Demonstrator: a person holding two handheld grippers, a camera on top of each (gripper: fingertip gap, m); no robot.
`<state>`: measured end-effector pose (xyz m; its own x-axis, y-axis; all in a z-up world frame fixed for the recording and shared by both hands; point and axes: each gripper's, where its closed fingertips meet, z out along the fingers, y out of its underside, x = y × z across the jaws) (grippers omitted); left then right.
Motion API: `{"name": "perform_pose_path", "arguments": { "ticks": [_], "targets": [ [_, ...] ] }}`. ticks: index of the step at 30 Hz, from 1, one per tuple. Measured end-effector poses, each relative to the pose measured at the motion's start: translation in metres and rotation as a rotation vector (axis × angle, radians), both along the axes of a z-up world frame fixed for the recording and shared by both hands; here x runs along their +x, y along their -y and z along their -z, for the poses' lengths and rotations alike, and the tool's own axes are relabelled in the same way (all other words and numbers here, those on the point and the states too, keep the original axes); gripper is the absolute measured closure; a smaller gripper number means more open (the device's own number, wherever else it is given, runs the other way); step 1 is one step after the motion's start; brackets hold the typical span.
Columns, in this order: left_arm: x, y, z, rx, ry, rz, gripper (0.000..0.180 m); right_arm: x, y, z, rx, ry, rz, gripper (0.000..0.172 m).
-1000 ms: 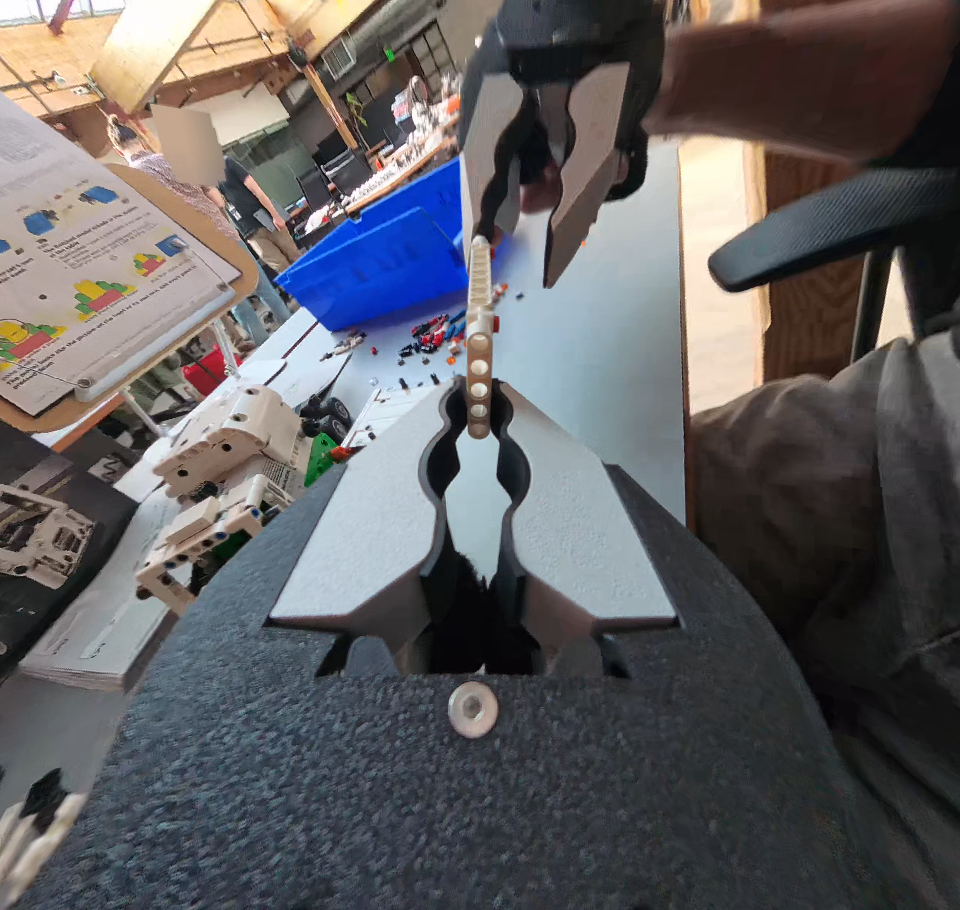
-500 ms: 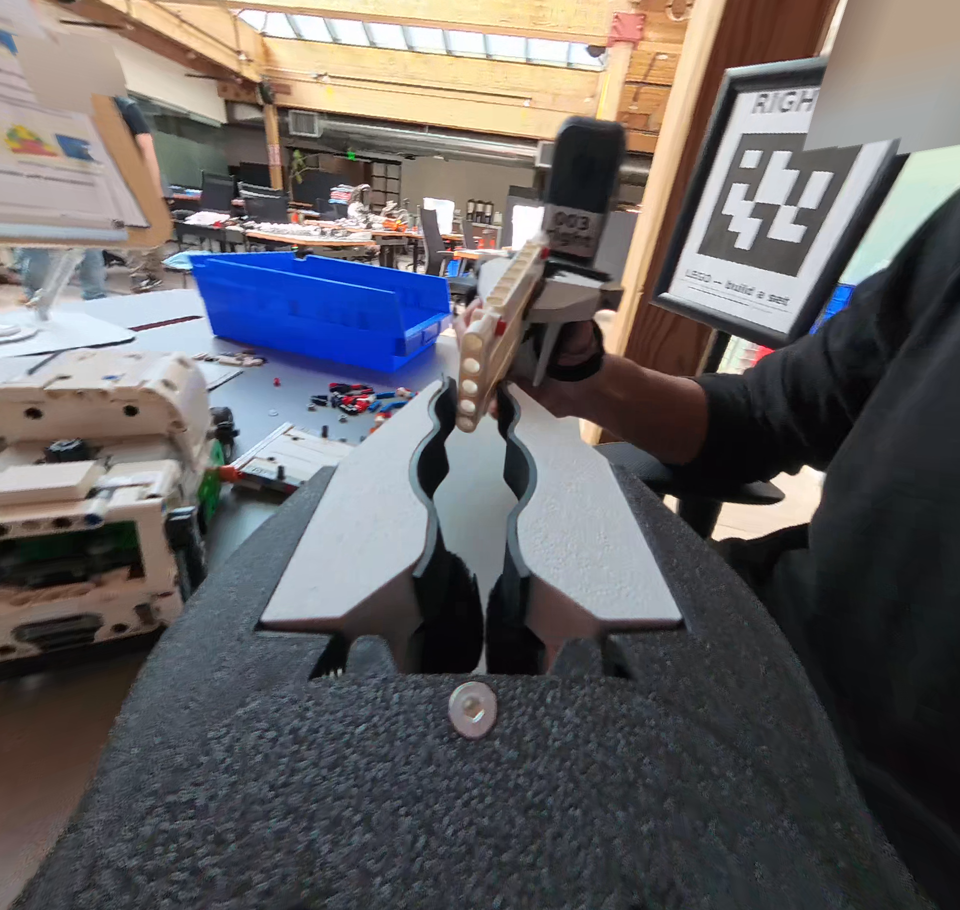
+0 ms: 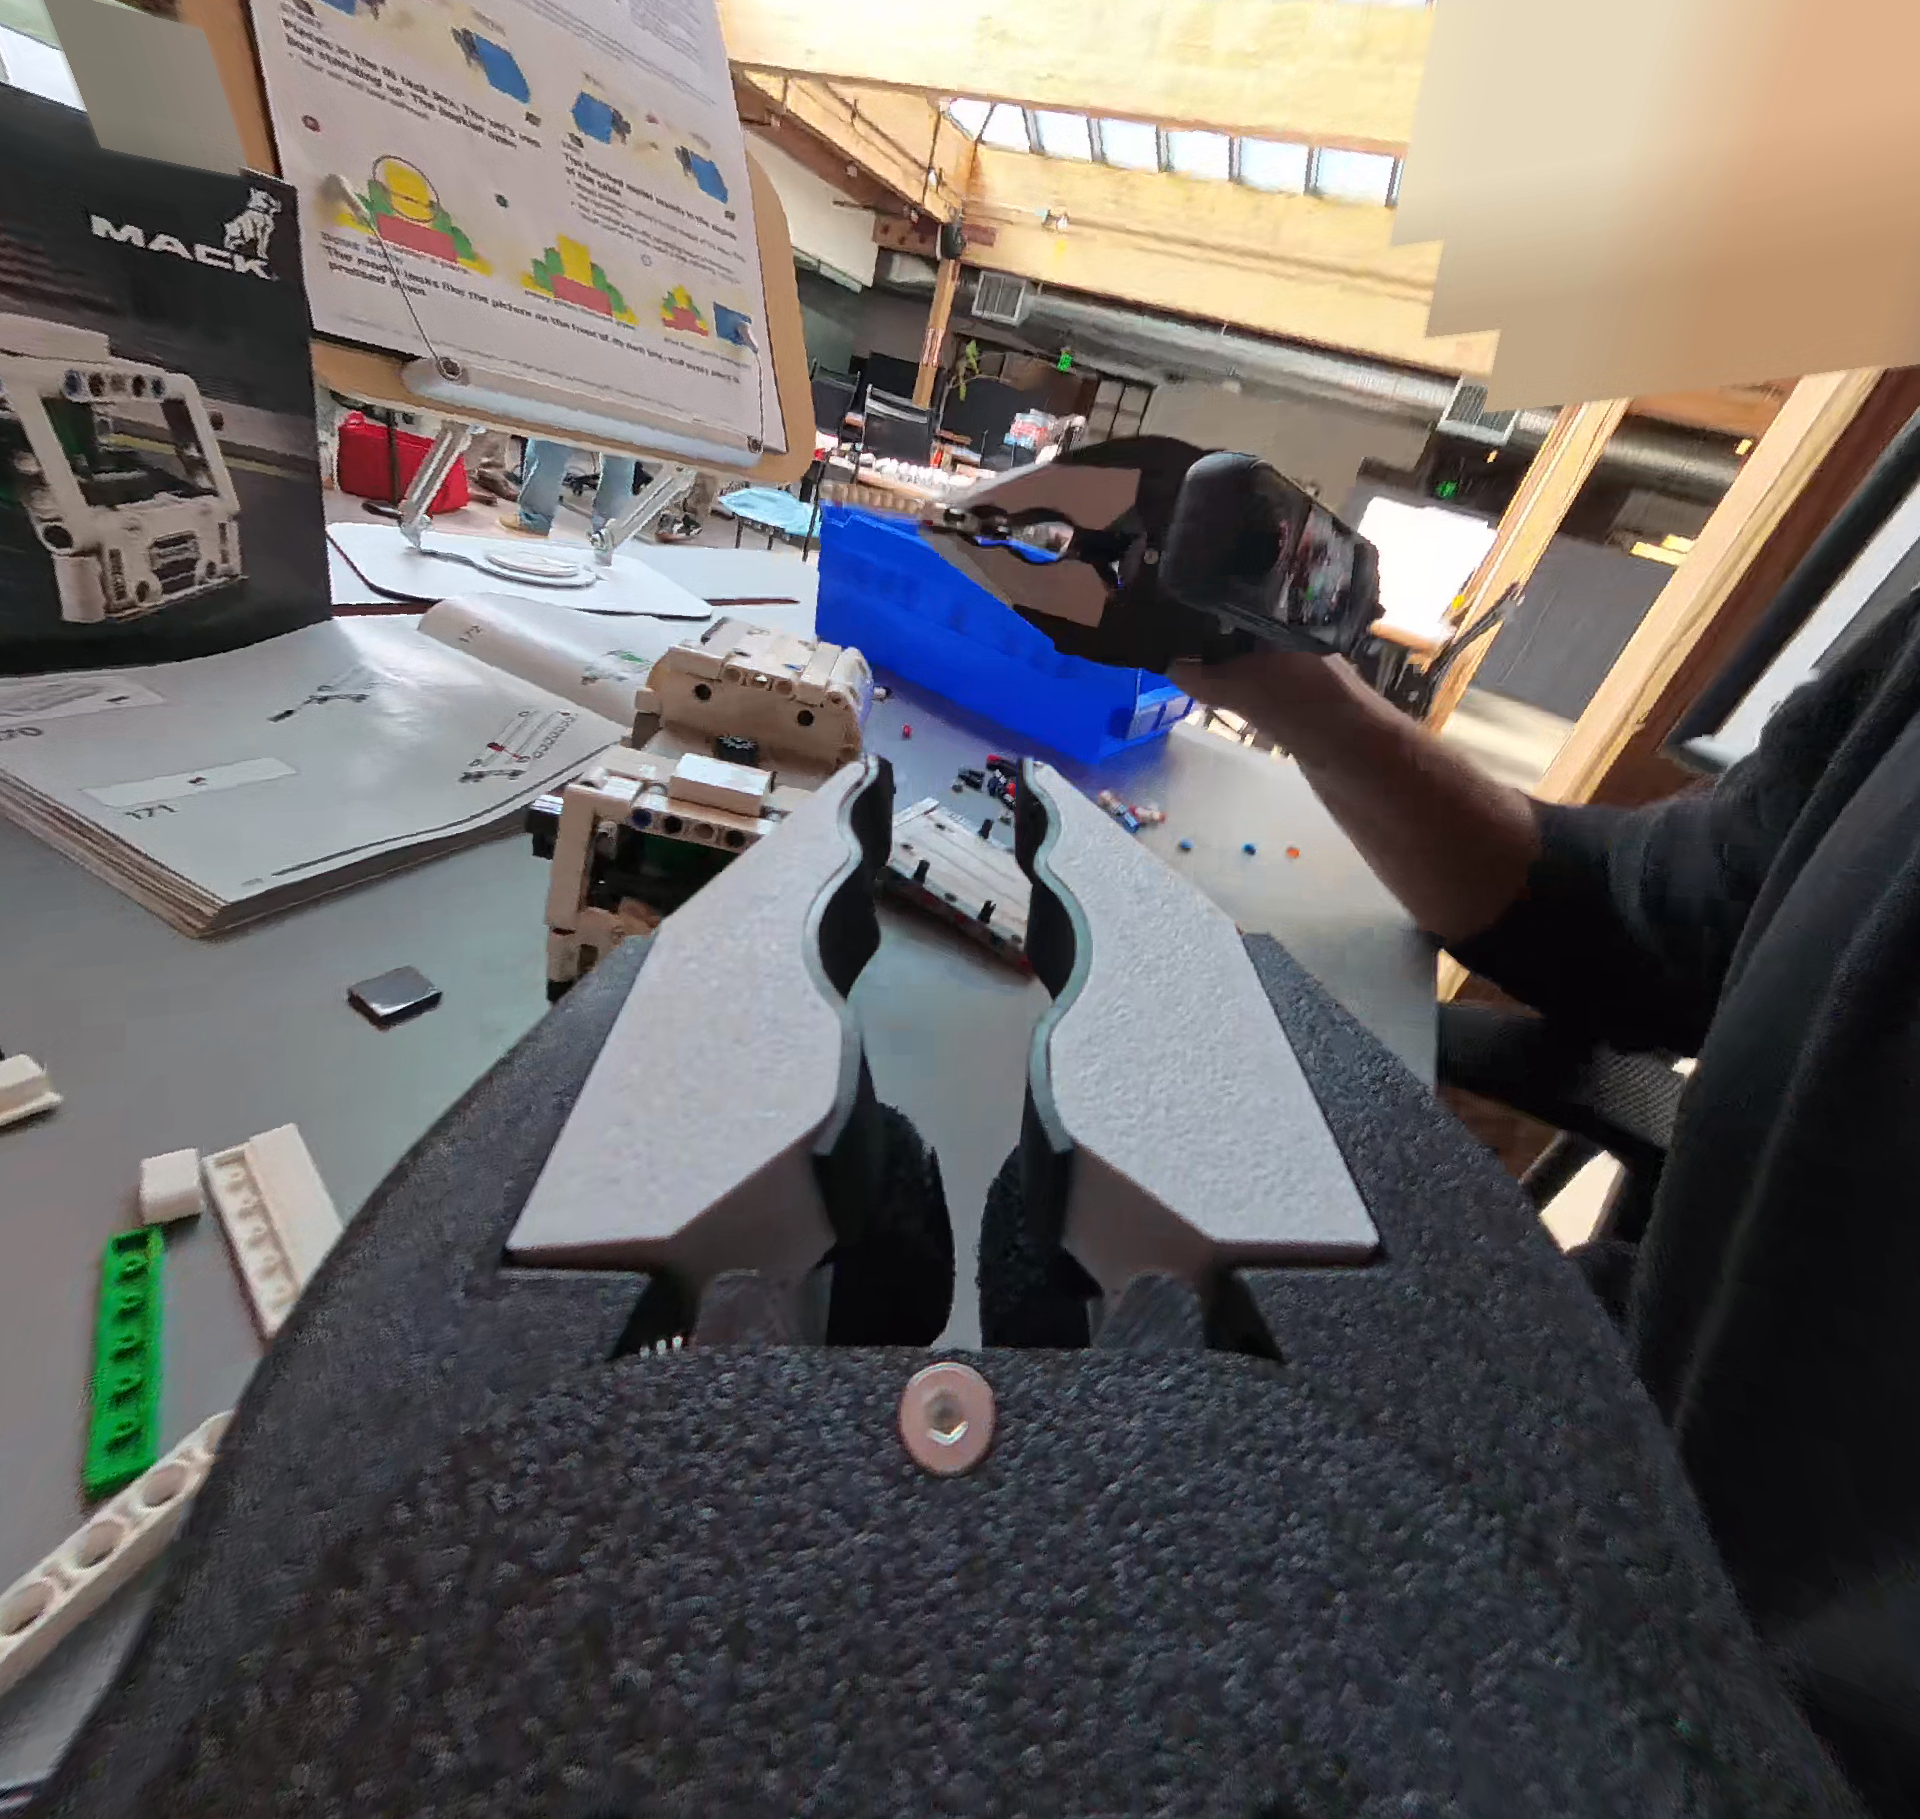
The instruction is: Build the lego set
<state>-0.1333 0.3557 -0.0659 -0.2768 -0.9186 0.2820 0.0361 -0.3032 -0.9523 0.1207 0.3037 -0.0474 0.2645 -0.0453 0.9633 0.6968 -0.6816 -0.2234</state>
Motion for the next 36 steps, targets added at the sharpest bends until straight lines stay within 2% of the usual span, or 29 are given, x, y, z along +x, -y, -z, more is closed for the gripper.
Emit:
{"name": "perform_pose_path", "arguments": {
  "ticks": [2, 5, 7, 12, 17, 29, 36],
  "targets": [
    [0.008, -0.004, 0.010, 0.122, -0.069, -0.025, 0.160, 0.011, -0.011, 0.004, 0.008, 0.125, -0.056, 0.168],
    [0.018, -0.010, 0.022, 0.317, -0.132, -0.086, 0.164, 0.005, -0.011, 0.011, 0.067, 0.076, -0.143, 0.168],
    [0.024, -0.011, 0.022, 0.373, -0.115, -0.113, 0.168, 0.007, -0.004, 0.012, 0.090, 0.108, -0.135, 0.168],
    [0.032, -0.009, 0.020, 0.331, -0.095, -0.095, 0.166, 0.004, -0.006, 0.028, 0.105, 0.009, -0.164, 0.168],
    [0.030, -0.012, 0.018, 0.281, -0.085, -0.074, 0.166, -0.005, -0.012, 0.041, 0.076, -0.016, -0.193, 0.168],
    [0.034, 0.000, 0.027, 0.403, -0.117, -0.080, 0.166, -0.018, -0.010, 0.028, 0.124, -0.027, -0.235, 0.168],
    [0.032, -0.001, 0.023, 0.406, -0.091, -0.102, 0.166, -0.022, -0.010, 0.025, 0.133, -0.035, -0.248, 0.168]
  ]
}}
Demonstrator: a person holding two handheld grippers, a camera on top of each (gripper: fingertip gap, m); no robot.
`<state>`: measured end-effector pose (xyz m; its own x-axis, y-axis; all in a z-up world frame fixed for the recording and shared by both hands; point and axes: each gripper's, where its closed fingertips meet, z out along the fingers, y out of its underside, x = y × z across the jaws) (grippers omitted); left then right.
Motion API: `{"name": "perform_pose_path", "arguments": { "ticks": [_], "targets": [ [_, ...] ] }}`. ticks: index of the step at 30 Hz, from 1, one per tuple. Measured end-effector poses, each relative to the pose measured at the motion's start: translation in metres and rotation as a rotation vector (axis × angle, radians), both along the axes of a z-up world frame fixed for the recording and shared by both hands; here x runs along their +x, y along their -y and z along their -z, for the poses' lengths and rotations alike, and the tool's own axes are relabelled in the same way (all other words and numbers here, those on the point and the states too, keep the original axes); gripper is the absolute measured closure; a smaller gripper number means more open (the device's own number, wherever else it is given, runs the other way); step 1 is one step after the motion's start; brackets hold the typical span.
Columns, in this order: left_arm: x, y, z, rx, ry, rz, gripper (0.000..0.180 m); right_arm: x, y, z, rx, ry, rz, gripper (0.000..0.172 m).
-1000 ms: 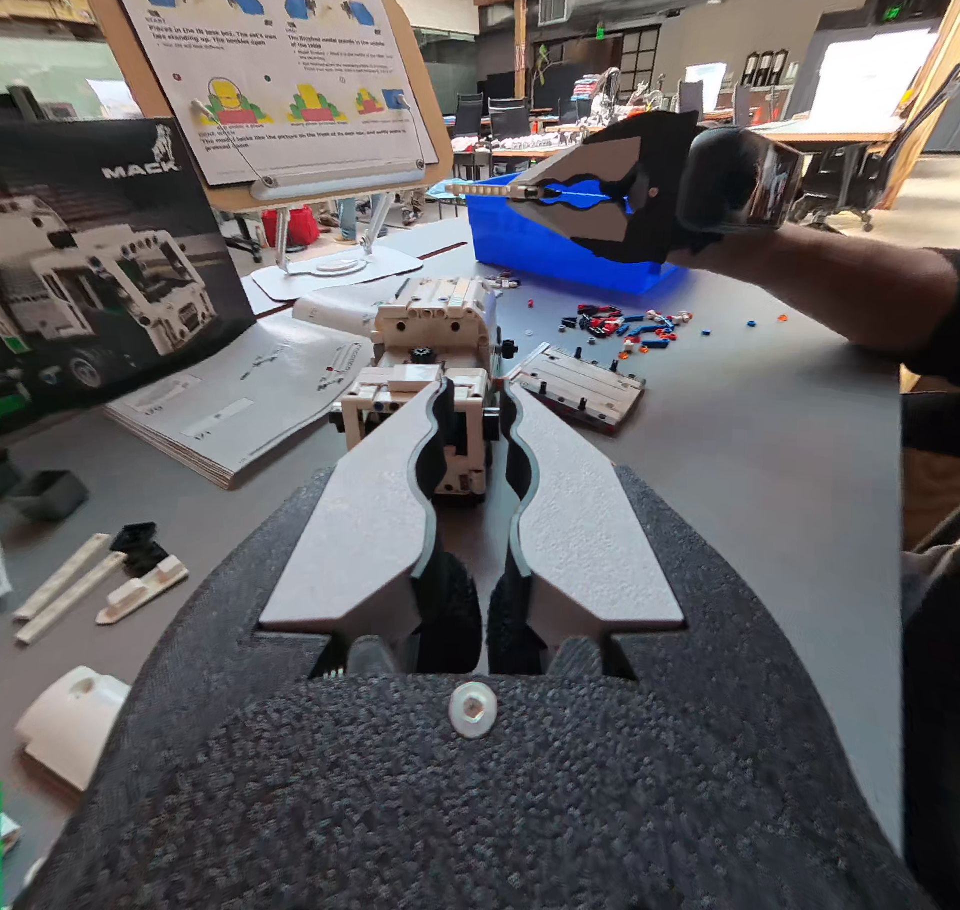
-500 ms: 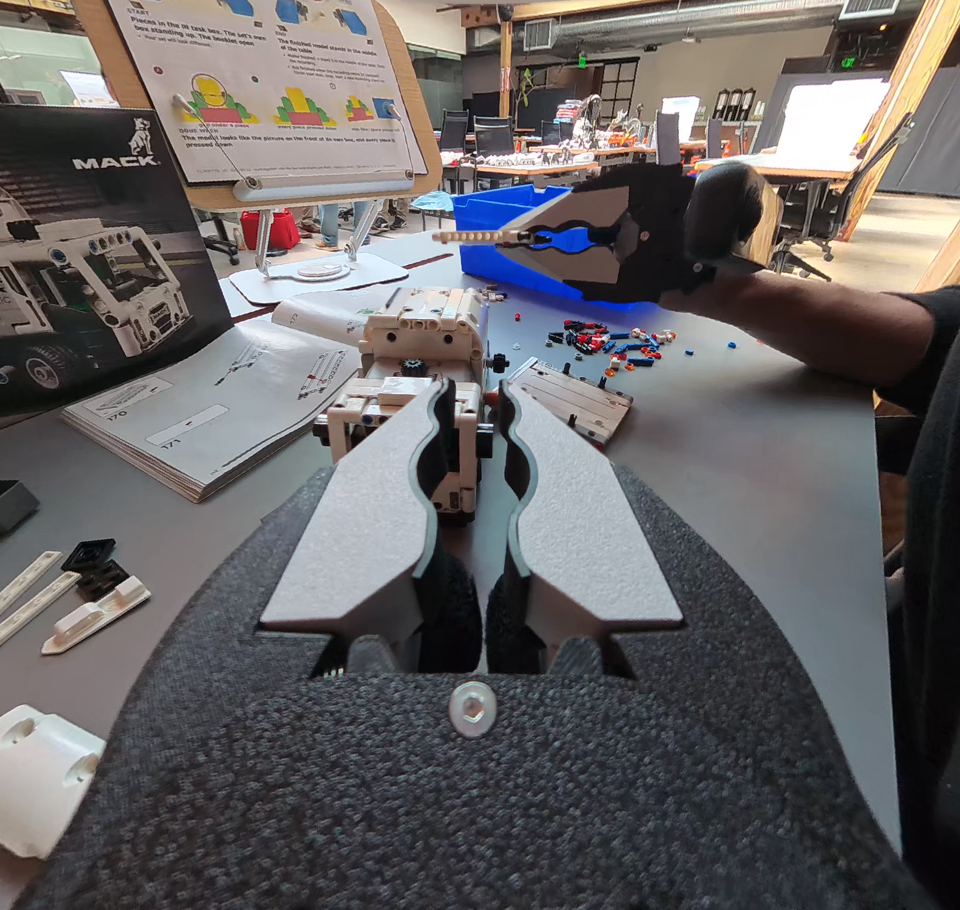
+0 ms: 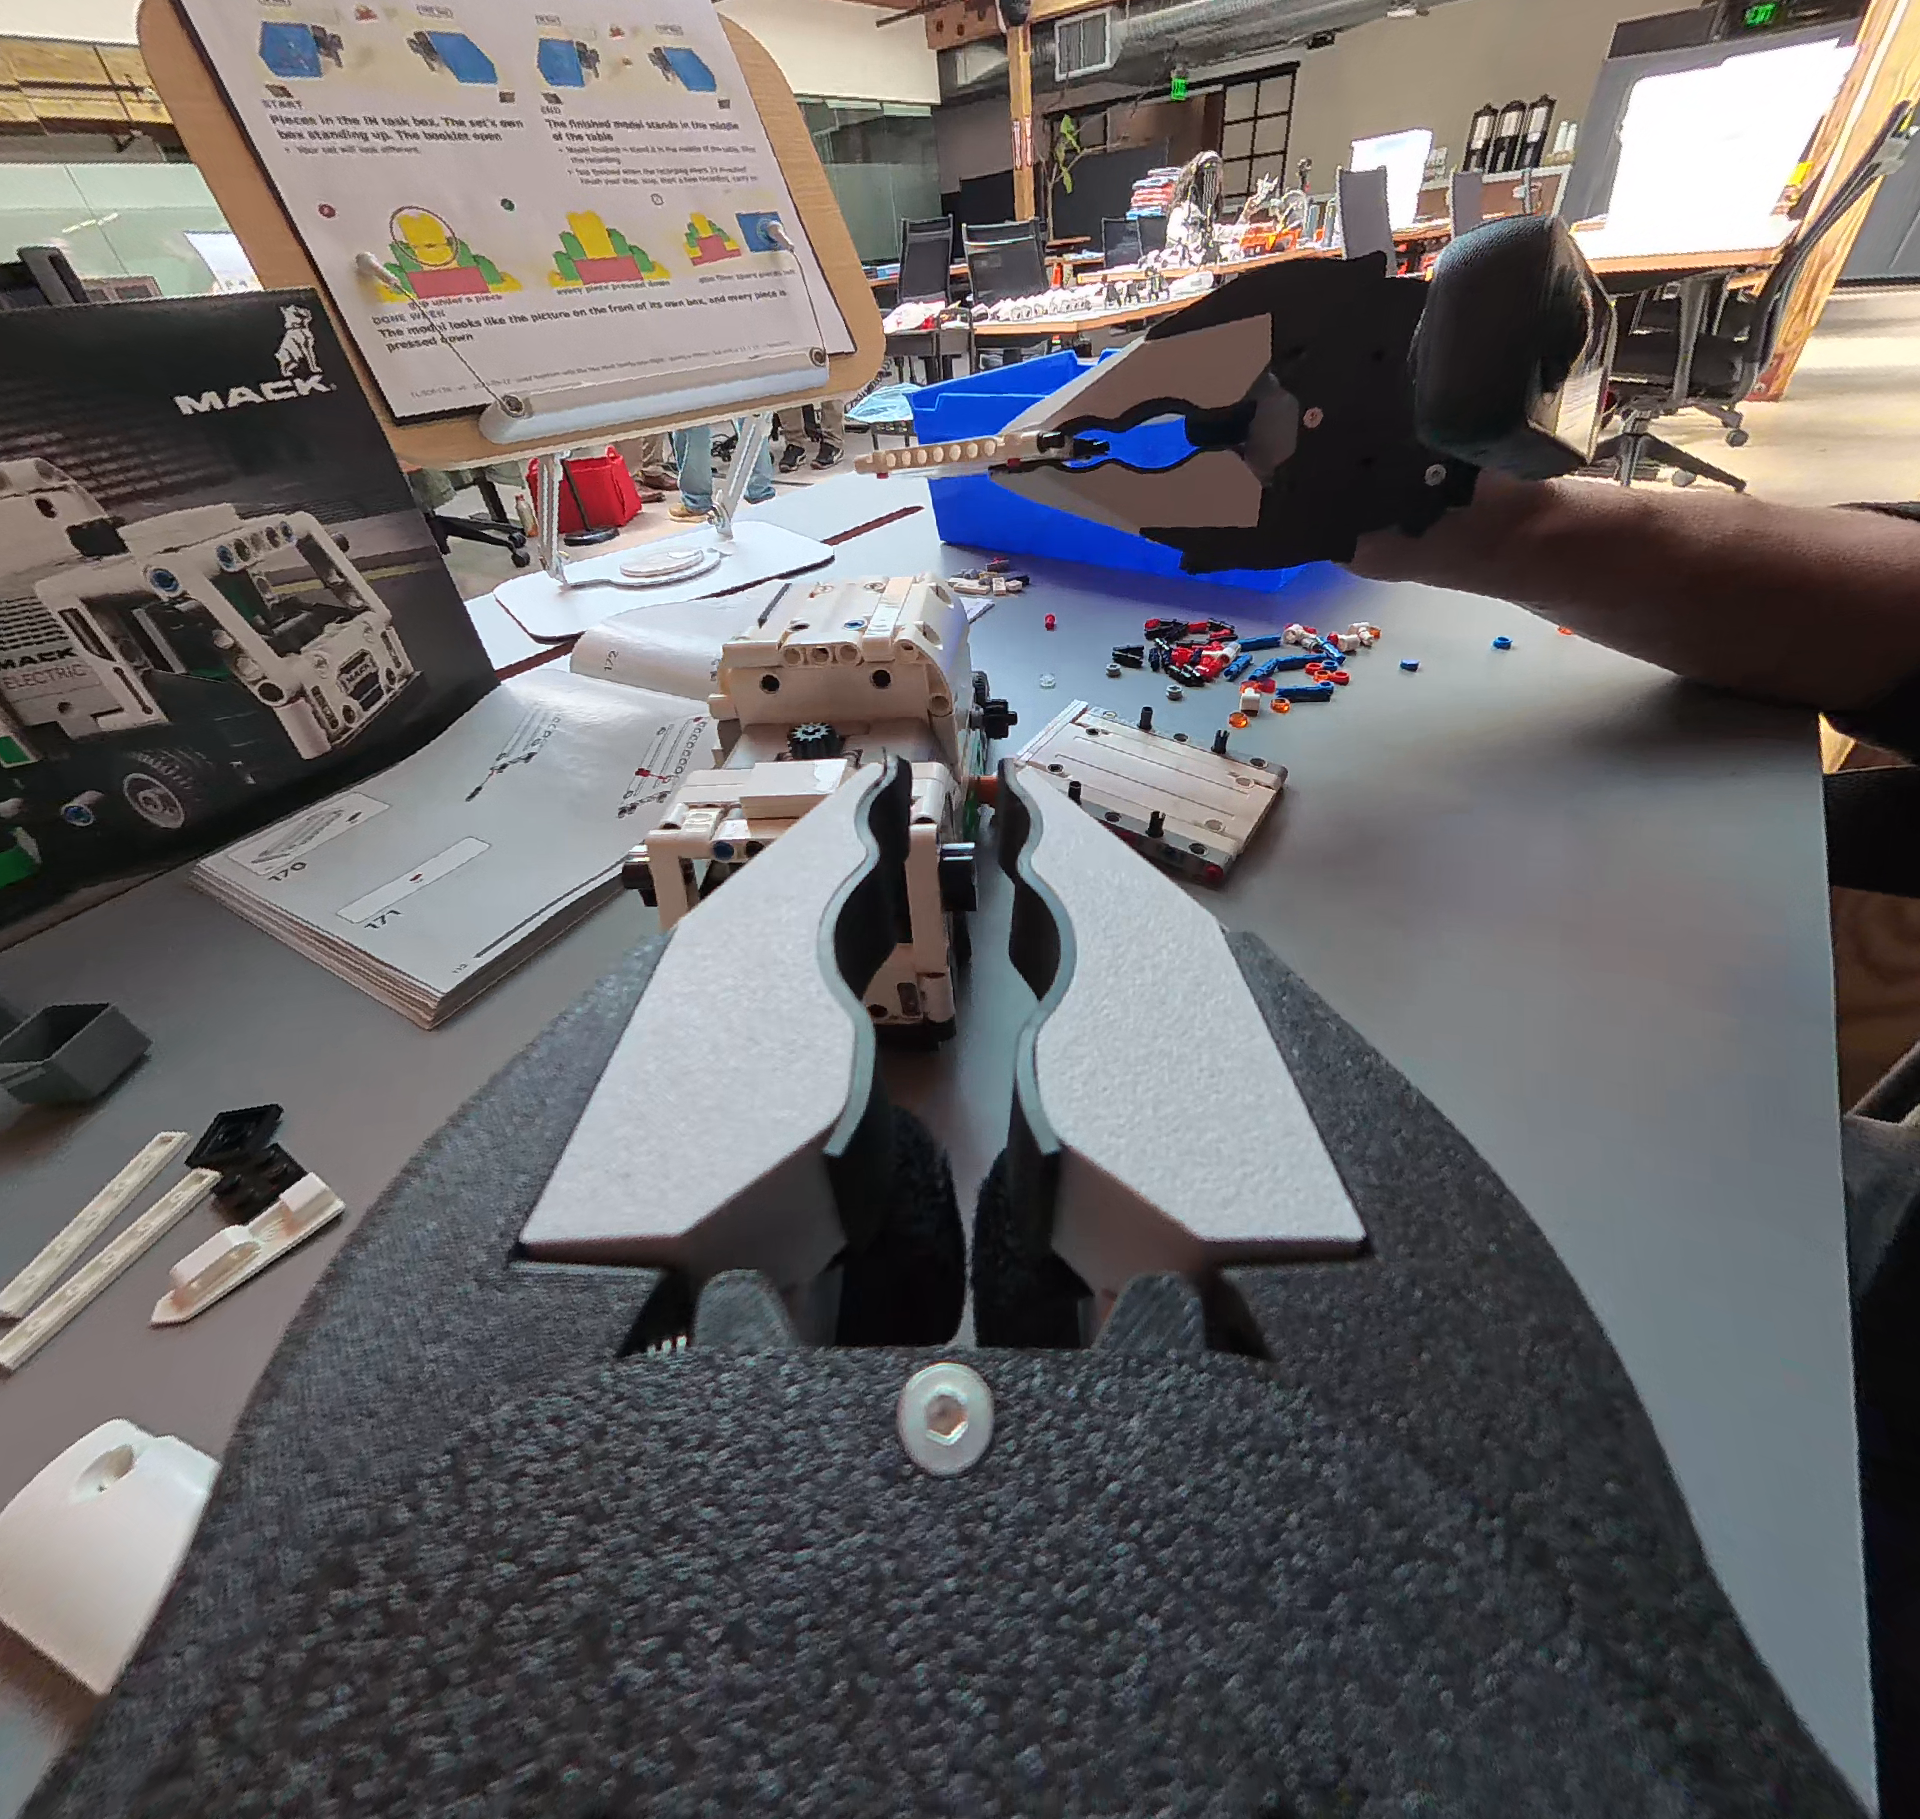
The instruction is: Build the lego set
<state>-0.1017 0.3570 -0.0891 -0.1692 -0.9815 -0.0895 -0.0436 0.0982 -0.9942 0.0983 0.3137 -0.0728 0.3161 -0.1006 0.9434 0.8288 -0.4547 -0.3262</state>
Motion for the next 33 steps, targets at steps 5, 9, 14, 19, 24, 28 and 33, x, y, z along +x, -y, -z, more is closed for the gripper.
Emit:
{"name": "perform_pose_path", "arguments": {
  "ticks": [5, 9, 14, 19, 24, 28, 33],
  "targets": [
    [0.000, 0.000, 0.001, -0.012, -0.008, 0.005, 0.166, 0.002, 0.001, -0.003, 0.011, -0.014, 0.000, 0.168],
    [0.001, 0.000, 0.002, -0.005, -0.013, 0.004, 0.166, 0.001, 0.001, -0.003, 0.014, -0.014, -0.002, 0.168],
    [0.001, 0.001, 0.002, -0.002, -0.012, 0.003, 0.166, 0.000, 0.001, -0.004, 0.017, -0.017, -0.011, 0.168],
    [0.001, 0.001, 0.002, 0.001, -0.015, 0.004, 0.166, 0.002, 0.001, -0.004, 0.019, -0.028, -0.007, 0.168],
    [0.001, 0.002, 0.003, -0.001, -0.020, 0.006, 0.166, -0.002, 0.001, -0.010, 0.078, -0.149, -0.047, 0.167],
    [0.001, -0.001, 0.002, -0.016, -0.021, 0.000, 0.165, -0.018, 0.001, -0.027, 0.245, -0.716, -0.232, 0.167],
    [0.001, -0.006, 0.001, 0.007, -0.017, -0.058, 0.165, -0.030, 0.004, -0.047, 0.370, -1.305, -0.398, 0.167]
  ]
}}
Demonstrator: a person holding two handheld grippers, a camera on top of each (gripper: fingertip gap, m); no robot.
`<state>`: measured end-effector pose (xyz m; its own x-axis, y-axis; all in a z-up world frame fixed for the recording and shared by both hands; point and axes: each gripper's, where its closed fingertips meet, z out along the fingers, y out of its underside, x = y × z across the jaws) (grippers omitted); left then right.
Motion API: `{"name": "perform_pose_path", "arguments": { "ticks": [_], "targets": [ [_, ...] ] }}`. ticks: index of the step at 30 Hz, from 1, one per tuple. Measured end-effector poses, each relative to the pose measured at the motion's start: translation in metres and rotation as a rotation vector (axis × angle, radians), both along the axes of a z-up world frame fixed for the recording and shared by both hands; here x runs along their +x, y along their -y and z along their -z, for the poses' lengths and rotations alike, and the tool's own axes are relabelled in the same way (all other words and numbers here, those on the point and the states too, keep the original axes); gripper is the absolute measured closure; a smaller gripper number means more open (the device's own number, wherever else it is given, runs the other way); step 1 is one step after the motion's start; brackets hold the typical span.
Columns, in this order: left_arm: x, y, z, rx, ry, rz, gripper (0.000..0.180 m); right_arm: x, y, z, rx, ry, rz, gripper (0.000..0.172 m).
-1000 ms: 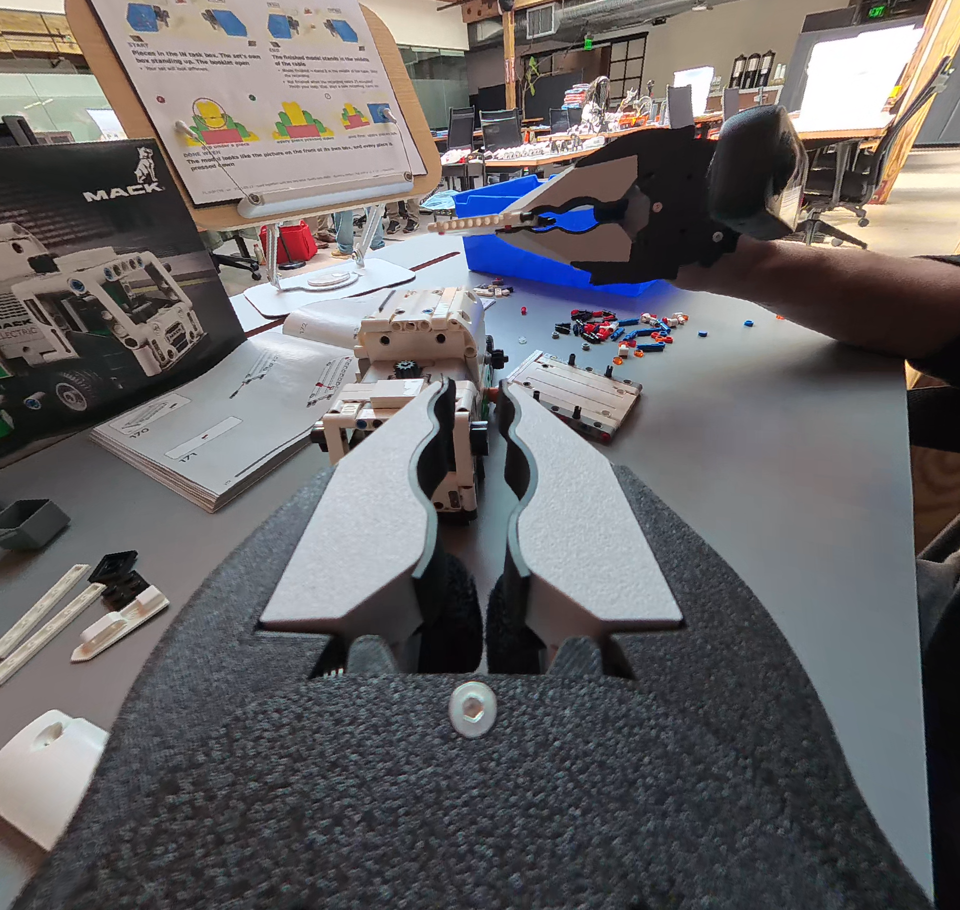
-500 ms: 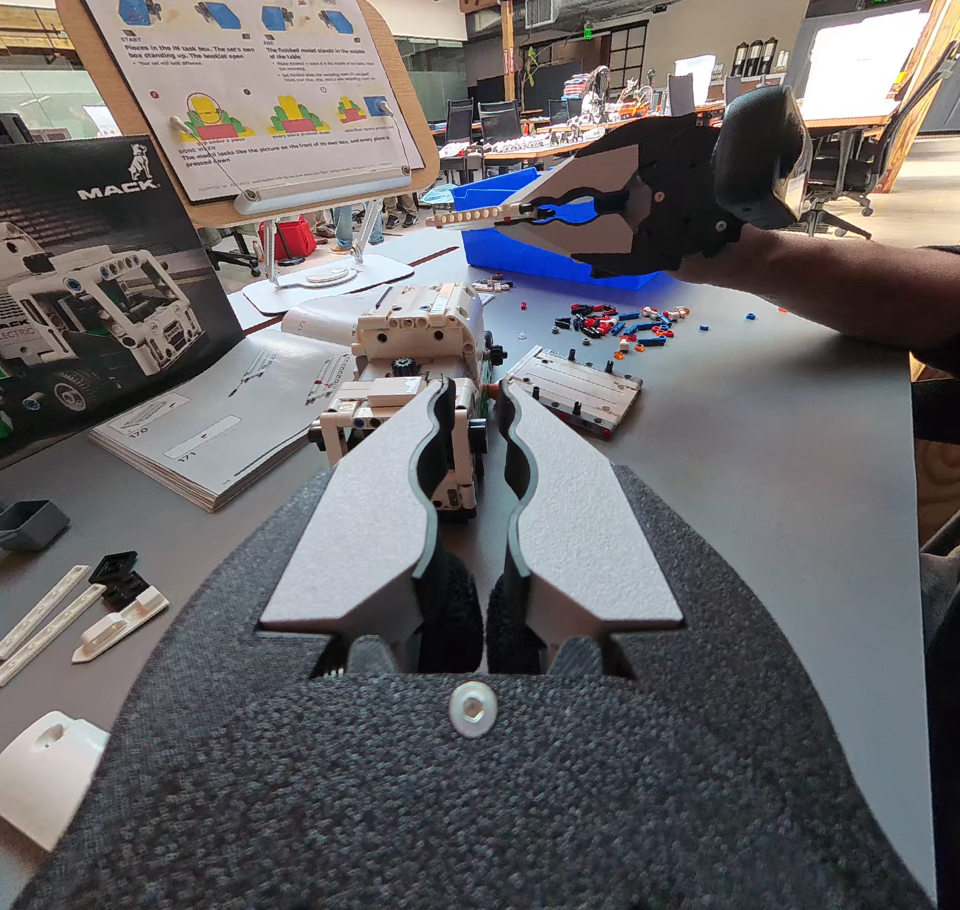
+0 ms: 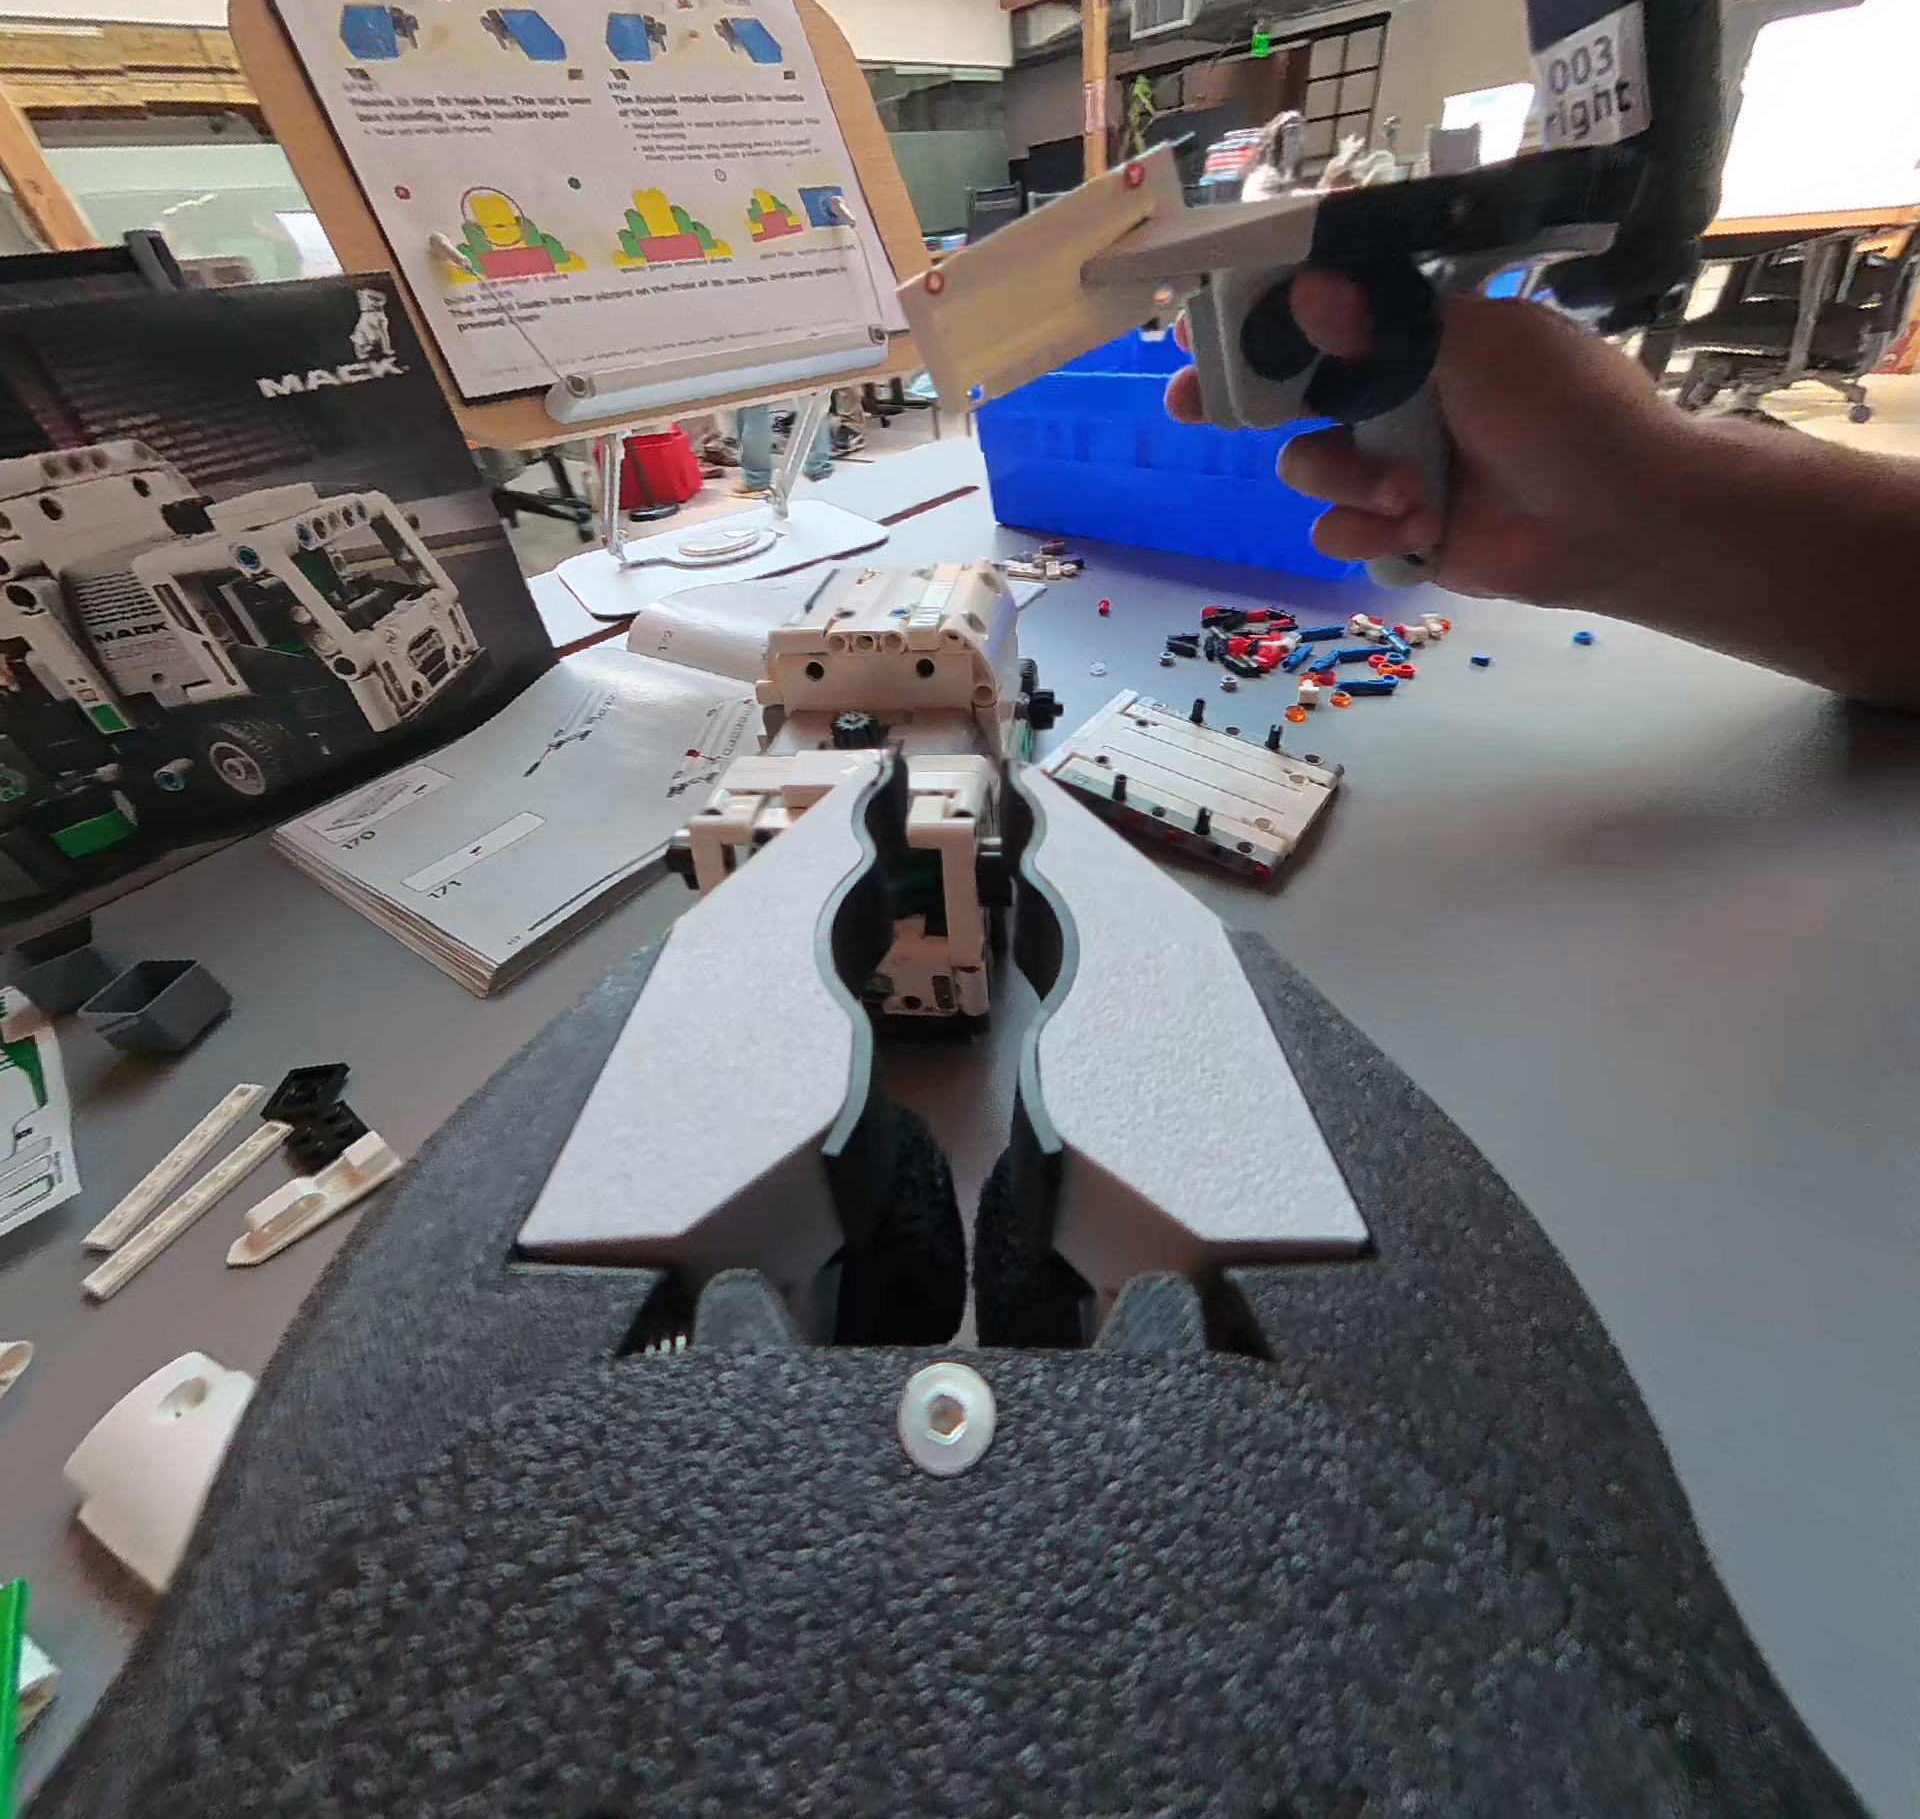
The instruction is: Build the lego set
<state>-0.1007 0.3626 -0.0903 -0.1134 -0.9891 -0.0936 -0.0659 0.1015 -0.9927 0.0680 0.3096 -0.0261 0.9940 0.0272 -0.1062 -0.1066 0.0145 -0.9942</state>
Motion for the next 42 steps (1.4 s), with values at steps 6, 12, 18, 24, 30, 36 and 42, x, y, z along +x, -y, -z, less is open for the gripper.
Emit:
{"name": "perform_pose_path", "arguments": {
  "ticks": [6, 12, 18, 24, 30, 36, 42],
  "targets": [
    [0.026, 0.027, -0.043, -0.011, 0.030, -0.068, 0.166, -0.042, 0.010, -0.038, 0.171, -0.338, -0.191, 0.167],
    [0.039, 0.079, -0.103, -0.638, 0.136, 0.227, 0.151, -0.112, 0.029, -0.058, 0.377, -0.508, -0.453, 0.168],
    [0.030, 0.078, -0.116, -0.824, 0.247, 0.284, 0.173, -0.128, 0.040, -0.055, 0.399, -0.522, -0.528, 0.168],
    [0.031, 0.077, -0.117, -0.950, 0.138, 0.429, 0.176, -0.131, 0.037, -0.046, 0.300, -0.462, -0.548, 0.160],
    [0.018, 0.051, -0.100, -0.912, -0.152, 0.445, 0.176, -0.127, 0.040, -0.042, 0.209, -0.229, -0.504, 0.139],
    [-0.012, 0.076, -0.038, -0.703, -0.584, 0.554, 0.175, -0.163, 0.024, 0.018, -0.196, -0.307, -0.685, 0.139],
    [-0.015, 0.085, -0.028, -0.678, -0.615, 0.610, 0.175, -0.186, 0.027, 0.037, -0.317, -0.420, -0.833, 0.165]
  ]
}}
